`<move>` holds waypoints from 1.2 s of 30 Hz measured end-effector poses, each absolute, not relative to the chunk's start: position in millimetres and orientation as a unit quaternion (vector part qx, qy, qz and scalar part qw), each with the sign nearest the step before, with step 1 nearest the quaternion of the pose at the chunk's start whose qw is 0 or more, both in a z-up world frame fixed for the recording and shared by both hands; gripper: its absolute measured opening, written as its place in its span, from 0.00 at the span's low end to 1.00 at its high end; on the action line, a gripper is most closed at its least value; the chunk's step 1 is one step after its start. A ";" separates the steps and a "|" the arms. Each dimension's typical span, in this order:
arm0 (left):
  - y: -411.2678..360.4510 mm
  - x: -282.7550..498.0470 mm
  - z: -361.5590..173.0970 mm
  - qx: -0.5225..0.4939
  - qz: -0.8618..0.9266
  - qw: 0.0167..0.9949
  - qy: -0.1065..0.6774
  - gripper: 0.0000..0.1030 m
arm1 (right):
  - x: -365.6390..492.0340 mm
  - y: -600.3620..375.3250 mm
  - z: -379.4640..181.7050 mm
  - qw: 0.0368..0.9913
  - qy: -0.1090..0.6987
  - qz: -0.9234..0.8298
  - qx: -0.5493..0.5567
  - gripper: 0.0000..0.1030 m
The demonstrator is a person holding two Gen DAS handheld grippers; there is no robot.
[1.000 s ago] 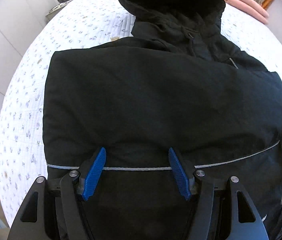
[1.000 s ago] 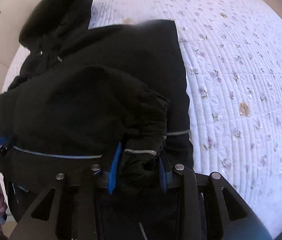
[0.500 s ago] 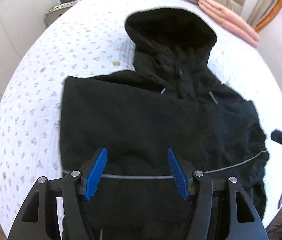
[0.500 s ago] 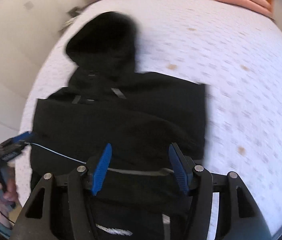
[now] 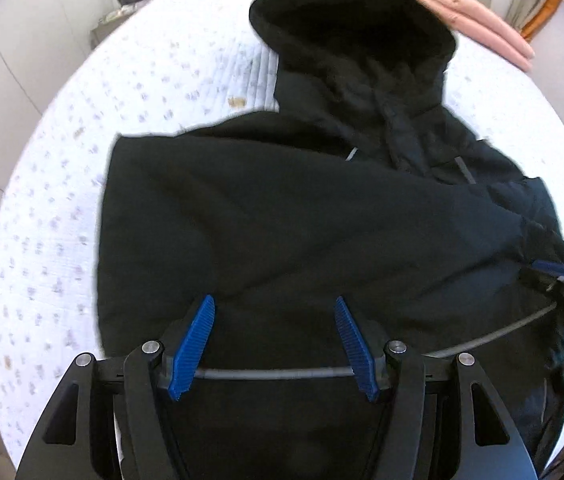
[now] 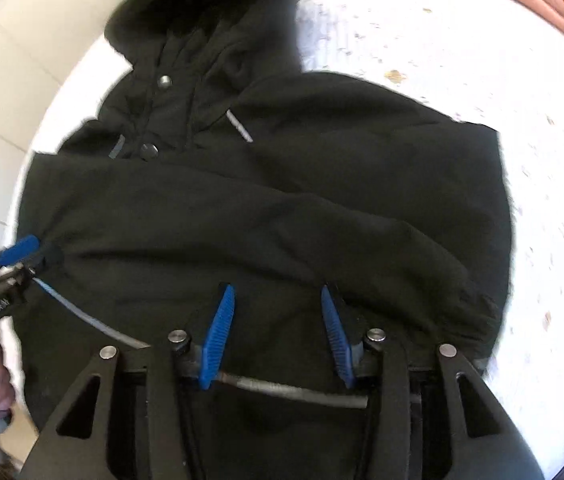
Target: Fold large clothes
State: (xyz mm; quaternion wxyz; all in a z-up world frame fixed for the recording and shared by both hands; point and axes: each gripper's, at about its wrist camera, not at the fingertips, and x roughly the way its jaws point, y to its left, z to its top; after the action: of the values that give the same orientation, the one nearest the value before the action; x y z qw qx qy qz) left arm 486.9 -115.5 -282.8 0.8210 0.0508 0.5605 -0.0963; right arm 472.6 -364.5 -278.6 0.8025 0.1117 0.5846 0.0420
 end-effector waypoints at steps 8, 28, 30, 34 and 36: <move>-84.5 440.3 -271.3 0.025 -0.112 0.809 0.577 0.63 | 425.4 -375.2 -259.1 0.806 0.578 0.044 0.122 0.48; -98.8 538.4 -186.7 0.024 -0.092 0.878 0.469 0.67 | 501.4 -399.3 -192.4 0.849 0.513 0.052 0.118 0.51; -107.4 578.9 -184.9 0.016 -0.082 0.882 0.464 0.74 | 529.0 -398.6 -186.4 0.860 0.495 0.038 0.117 0.51; -124.0 656.5 -196.5 -0.010 -0.087 0.878 0.471 0.76 | 589.7 -402.3 -175.0 0.874 0.461 0.023 0.154 0.57; -130.6 685.2 -205.6 0.005 -0.097 0.871 0.481 0.76 | 616.6 -403.0 -175.5 0.877 0.452 0.017 0.164 0.59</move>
State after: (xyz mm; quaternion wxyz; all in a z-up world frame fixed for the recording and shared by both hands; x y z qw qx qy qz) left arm 685.2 -130.6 -205.6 0.8714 0.0048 0.4810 -0.0967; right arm 616.6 -403.0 -175.5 0.8767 0.1641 0.4519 0.0166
